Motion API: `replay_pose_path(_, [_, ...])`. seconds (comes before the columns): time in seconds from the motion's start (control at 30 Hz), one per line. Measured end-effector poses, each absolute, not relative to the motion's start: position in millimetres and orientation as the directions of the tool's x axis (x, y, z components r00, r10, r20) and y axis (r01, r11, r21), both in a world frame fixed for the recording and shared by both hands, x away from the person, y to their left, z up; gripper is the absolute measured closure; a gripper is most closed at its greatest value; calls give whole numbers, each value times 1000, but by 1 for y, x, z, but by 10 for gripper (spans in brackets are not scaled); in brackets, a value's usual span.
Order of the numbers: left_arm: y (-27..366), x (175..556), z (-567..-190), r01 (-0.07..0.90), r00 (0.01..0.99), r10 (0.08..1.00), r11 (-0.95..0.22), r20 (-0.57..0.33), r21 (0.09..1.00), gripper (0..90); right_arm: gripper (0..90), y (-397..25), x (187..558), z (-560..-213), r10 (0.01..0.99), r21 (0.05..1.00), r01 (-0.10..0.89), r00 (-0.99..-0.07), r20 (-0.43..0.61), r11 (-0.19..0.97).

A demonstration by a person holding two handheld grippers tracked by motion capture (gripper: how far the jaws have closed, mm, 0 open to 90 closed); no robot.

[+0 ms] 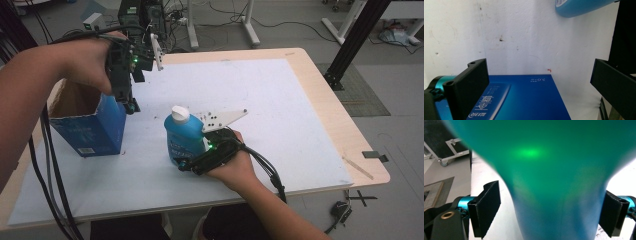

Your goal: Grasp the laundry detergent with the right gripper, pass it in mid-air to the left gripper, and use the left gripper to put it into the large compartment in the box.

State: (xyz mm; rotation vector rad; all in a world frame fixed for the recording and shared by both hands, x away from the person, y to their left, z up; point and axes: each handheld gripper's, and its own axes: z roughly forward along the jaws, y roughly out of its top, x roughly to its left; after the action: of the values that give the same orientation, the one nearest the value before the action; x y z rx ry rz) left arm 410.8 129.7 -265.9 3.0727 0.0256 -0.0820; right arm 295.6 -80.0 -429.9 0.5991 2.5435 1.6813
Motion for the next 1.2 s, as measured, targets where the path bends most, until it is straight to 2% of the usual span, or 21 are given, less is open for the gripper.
replay_pose_path(0.17, [132,410,-267,26,998,23,-997,-52,68,17,184,-79,296,-431,340,898,287,-925,169,334])
replay_pose_path(0.27, [131,410,-267,23,998,20,-997,-52,68,17,248,-80,295,-430,337,905,277,-927,164,324])
replay_pose_path(0.53, [131,410,-267,21,998,18,-997,-53,71,17,281,-79,296,-431,348,904,279,-923,161,323])
replay_pose_path(0.6, [131,410,-268,19,998,15,-997,-56,74,17,324,-79,294,-430,351,910,261,-926,141,322])
replay_pose_path(1.2, [131,410,-270,23,998,19,-997,-58,71,17,387,-79,296,-433,353,915,244,-927,123,322])
